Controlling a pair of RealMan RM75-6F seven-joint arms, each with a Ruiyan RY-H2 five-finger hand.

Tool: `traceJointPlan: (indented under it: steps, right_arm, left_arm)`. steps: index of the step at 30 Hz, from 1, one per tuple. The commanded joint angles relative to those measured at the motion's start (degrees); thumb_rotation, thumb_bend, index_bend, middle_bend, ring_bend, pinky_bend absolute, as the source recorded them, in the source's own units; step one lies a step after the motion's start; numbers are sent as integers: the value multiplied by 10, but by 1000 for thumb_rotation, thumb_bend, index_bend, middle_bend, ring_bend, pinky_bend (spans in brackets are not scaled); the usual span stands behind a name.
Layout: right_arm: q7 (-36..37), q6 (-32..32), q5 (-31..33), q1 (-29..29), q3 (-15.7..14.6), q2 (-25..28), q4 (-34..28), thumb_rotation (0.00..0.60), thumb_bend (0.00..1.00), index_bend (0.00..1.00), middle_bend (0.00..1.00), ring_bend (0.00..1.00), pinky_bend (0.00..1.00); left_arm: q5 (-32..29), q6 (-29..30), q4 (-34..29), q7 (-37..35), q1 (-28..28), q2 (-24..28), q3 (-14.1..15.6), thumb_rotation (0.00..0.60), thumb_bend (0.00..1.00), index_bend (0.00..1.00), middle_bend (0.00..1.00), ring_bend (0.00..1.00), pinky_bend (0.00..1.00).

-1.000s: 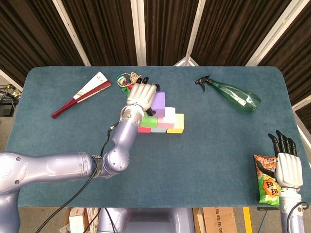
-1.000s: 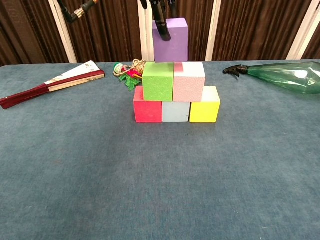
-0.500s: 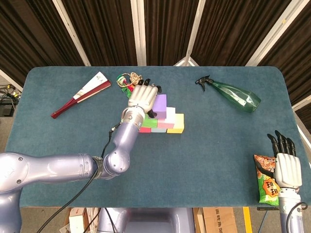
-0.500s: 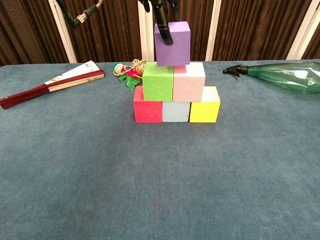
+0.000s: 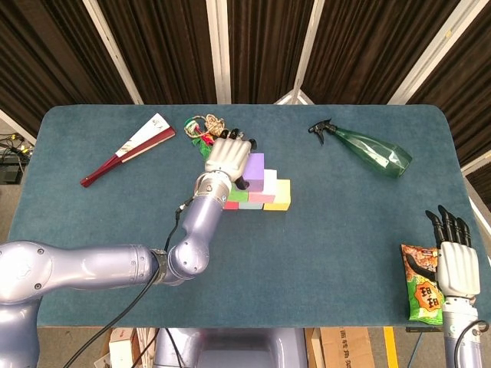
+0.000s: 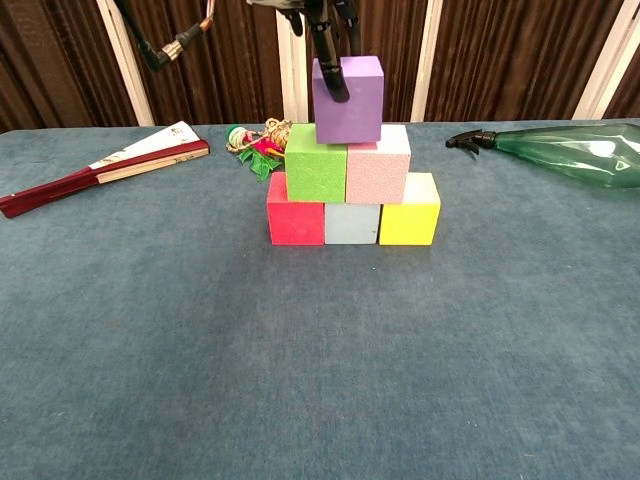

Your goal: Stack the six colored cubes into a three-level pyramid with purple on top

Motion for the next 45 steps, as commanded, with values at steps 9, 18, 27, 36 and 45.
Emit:
traceJointPlan:
  steps: [9, 18, 27, 36, 45]
  right_arm:
    - [5, 2, 0, -2, 1, 3, -1, 600, 250, 138, 51, 51, 0]
    - [3, 1, 3, -1, 2, 2, 0, 600, 250, 138, 51, 51, 0]
    - [2, 1, 4, -1, 3, 1, 0, 600, 250, 138, 51, 51, 0]
    - [3, 2, 4, -2, 4, 2, 0, 600, 250, 138, 51, 51, 0]
    - [3, 2, 7, -2, 5, 3, -2, 600, 250, 138, 51, 51, 0]
  left_arm:
    - [2, 11, 2, 6, 1, -7, -5, 600, 263, 216, 306, 0, 29]
    - [7, 11, 10, 9, 5, -14, -9, 600, 262, 201, 293, 0, 29]
    - [10, 11, 12, 12, 8, -16, -12, 600, 247, 197, 291, 0, 29]
    - [18, 11, 12, 15, 10, -18, -16, 600, 248, 188, 278, 0, 29]
    - [24, 11, 8, 17, 10, -19, -17, 600, 248, 210, 288, 0, 29]
